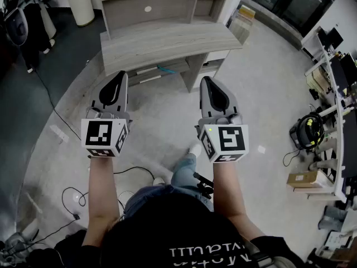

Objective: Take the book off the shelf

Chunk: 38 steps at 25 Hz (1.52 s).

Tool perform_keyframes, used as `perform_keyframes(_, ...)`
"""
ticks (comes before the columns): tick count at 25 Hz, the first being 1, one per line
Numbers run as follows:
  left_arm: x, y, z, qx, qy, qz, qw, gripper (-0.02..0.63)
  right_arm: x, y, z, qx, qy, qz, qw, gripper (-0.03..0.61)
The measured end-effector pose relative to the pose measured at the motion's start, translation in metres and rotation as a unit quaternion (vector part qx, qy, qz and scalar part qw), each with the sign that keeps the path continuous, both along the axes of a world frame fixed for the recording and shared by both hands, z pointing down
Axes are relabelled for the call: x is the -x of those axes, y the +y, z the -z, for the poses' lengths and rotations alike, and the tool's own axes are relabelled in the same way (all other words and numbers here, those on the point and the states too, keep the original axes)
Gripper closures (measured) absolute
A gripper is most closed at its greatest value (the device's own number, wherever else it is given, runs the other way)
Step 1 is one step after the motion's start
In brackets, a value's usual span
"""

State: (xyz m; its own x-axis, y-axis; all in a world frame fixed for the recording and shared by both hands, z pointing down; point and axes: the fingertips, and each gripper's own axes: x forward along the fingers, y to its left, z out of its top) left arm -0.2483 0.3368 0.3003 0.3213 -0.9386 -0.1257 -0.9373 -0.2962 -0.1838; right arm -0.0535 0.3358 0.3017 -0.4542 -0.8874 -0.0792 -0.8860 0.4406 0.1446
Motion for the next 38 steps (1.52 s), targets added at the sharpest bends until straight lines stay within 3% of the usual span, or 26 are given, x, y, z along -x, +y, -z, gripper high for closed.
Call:
perform_keyframes(12, -0.003, -0.051, -0.009, 0.007, 0.018, -0.009, 0.9998, 0.598, -0.003, -0.04, -0.007, 0.012, 0.008, -0.004, 1.0, 0.563)
perform_keyframes(13, -0.004, -0.059, -0.012, 0.014, 0.02, -0.014, 0.9996, 0.559, -0.001, -0.046, -0.009, 0.016, 0.006, -0.002, 1.0, 0.563)
perform_keyframes(15, -0.011, -0.073, -0.02, 0.035, 0.016, -0.032, 0.9988, 0.269, -0.001, -0.059, -0.012, 0.025, 0.0, -0.003, 1.0, 0.563)
perform_keyframes(16, -0.014, -0.081, -0.024, 0.042, 0.01, -0.037, 0.9984, 0.197, -0.002, -0.066, -0.012, 0.027, -0.001, -0.005, 1.0, 0.563)
perform_keyframes(19, -0.02, -0.107, -0.025, 0.048, 0.006, -0.034, 0.9983, 0.151, -0.007, -0.086, -0.013, 0.026, 0.006, -0.012, 1.0, 0.563)
perform_keyframes(23, -0.024, -0.151, -0.019, 0.051, 0.048, -0.029, 0.9971, 0.073, -0.023, -0.128, -0.012, 0.032, -0.002, -0.022, 0.999, 0.563)
perform_keyframes(30, -0.026, -0.232, -0.012, 0.053, 0.035, 0.003, 0.998, 0.063, -0.042, -0.214, 0.0, 0.021, -0.015, -0.022, 0.999, 0.563)
perform_keyframes(38, -0.034, -0.303, 0.014, 0.025, 0.032, 0.04, 0.9984, 0.064, -0.06, -0.292, 0.018, 0.0, -0.016, -0.004, 1.0, 0.563)
